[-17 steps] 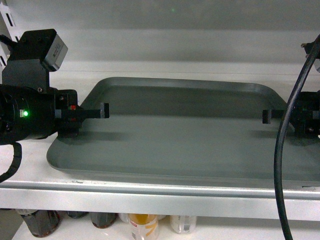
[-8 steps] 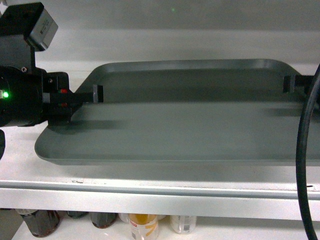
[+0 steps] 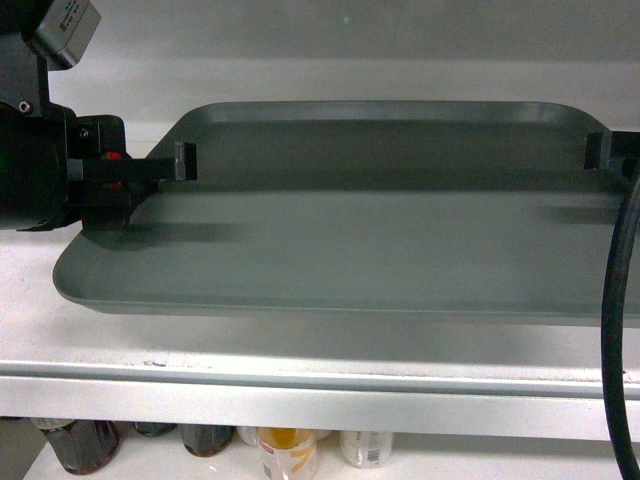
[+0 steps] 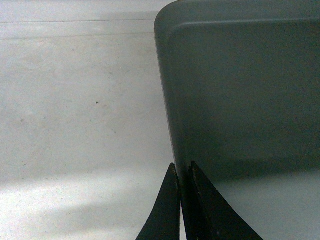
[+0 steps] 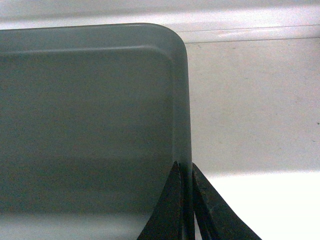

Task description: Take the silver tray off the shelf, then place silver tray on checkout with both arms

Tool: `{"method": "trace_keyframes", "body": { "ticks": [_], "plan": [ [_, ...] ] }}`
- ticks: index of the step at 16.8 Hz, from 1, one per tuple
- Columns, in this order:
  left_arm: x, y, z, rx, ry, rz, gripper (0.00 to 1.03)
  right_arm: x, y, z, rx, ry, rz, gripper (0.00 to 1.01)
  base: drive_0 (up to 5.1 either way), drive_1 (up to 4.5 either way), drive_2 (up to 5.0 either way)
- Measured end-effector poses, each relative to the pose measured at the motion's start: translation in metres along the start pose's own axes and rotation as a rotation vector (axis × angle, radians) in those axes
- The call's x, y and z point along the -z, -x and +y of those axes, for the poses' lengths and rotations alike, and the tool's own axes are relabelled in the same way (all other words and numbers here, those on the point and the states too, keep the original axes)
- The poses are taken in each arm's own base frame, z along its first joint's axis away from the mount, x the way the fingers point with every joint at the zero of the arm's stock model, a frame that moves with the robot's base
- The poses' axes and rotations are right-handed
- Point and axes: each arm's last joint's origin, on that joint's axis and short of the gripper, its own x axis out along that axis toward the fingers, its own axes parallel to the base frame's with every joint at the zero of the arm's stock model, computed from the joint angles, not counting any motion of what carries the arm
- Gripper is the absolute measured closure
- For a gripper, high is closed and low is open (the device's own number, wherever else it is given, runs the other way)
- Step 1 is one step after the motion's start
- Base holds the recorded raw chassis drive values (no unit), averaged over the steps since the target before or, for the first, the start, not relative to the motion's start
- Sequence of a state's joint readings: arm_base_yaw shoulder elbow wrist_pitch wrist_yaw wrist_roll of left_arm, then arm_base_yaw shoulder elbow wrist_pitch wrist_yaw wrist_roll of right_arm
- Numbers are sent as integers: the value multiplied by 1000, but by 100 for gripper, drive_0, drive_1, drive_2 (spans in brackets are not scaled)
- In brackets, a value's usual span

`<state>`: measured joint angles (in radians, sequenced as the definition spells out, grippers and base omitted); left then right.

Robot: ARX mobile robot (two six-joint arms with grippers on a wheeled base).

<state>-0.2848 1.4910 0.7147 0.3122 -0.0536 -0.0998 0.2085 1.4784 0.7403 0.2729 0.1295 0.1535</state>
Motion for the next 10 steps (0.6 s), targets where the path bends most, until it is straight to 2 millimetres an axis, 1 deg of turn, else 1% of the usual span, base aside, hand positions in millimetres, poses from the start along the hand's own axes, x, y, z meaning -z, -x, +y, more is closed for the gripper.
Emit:
{"method": "trace_keyframes", "body": {
  "ticks": [10],
  "plan": [
    [-1, 0, 0, -1, -2, -10, 100, 0, -2, -2, -1, -8, -6, 98, 0, 0, 0]
  ]
}}
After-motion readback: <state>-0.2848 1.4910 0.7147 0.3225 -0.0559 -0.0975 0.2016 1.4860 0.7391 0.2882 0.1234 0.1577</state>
